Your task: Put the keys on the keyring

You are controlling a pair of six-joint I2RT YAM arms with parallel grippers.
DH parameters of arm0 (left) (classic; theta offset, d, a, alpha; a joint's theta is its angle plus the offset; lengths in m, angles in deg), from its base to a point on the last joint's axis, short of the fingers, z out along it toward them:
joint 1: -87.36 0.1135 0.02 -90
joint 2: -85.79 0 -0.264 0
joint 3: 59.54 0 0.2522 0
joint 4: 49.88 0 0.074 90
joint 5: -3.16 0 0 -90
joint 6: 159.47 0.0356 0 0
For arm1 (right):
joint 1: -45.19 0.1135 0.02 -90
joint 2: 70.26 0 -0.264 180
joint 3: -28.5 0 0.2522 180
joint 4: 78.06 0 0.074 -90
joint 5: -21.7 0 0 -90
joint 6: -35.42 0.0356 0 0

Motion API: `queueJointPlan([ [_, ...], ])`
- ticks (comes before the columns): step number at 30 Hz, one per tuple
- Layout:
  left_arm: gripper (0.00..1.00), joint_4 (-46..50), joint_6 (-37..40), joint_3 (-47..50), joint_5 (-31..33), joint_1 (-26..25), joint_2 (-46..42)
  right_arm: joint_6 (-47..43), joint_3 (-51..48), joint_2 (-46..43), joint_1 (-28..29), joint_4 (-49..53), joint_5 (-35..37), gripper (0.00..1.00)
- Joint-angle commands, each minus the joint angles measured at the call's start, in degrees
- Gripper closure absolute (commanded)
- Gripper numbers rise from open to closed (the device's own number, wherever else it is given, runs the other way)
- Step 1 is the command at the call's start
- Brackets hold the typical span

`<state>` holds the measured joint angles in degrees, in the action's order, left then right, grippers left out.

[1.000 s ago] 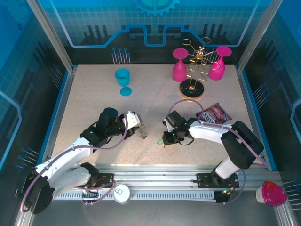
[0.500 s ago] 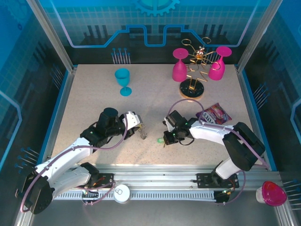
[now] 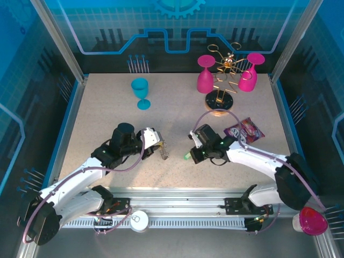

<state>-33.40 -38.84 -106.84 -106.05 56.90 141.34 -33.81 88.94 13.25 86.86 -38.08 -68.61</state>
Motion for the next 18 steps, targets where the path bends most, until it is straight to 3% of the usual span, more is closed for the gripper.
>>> queueJointPlan([
  [1,1.0,-1.8,1.5,0.1,-2.1,-0.5,0.1,1.2,1.6,2.8,1.0,5.9,1.3,1.0],
  [8,1.0,-1.7,1.5,0.1,-2.0,-0.6,0.3,1.4,2.4,6.5,0.7,6.2,1.5,1.0],
  [18,1.0,-1.3,1.7,0.3,-1.9,-0.5,0.3,1.8,2.8,7.3,0.7,5.6,1.9,0.86],
])
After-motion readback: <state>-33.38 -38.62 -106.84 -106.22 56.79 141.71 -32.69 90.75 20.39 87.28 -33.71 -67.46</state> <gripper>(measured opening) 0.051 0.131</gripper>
